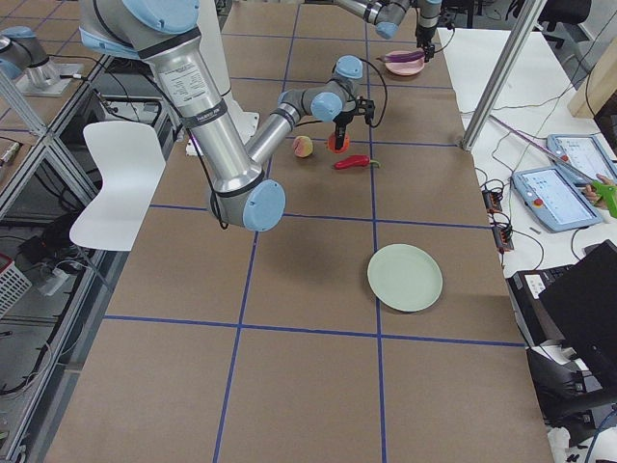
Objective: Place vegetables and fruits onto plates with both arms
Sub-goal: 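Carry pomegranate to green plate with right gripper while left gripper reaches chili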
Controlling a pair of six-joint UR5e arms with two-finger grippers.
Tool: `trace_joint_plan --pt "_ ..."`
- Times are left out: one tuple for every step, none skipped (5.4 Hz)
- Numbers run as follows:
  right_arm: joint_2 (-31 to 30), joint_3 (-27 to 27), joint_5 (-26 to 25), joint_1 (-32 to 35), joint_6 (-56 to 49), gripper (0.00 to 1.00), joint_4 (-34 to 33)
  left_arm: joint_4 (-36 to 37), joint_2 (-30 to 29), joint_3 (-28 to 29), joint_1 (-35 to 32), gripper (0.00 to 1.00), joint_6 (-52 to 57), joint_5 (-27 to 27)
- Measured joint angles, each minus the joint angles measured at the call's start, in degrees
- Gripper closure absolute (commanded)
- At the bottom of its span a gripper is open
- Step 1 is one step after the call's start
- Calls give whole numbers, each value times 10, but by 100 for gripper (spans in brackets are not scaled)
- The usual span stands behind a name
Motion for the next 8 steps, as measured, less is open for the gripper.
trace_joint_plan --pt "-2 18 5 36 -6 100 -29 36 -14 -48 24 0 -31 -40" --pt "-7 26 8 66 -23 100 -49 54 -31 -88 54 0 -79 -71" --pt "-20 28 9 96 -67 100 -60 60 -59 -110 99 0 -144 -80" --pt "-42 21 9 131 -146 100 -64 61 -90 -116 151 0 -205 -78" --pt "-64 3 8 167 -231 100 -63 58 -109 -117 196 0 -245 -65" --pt "-80 -19 13 198 -300 100 -61 52 -117 -115 230 0 -269 -43" --pt "-90 -41 28 228 -349 100 -59 37 -122 -106 255 0 -277 -19" --pt "-96 -69 46 260 -401 100 -58 4 -130 -79 273 0 -279 -1"
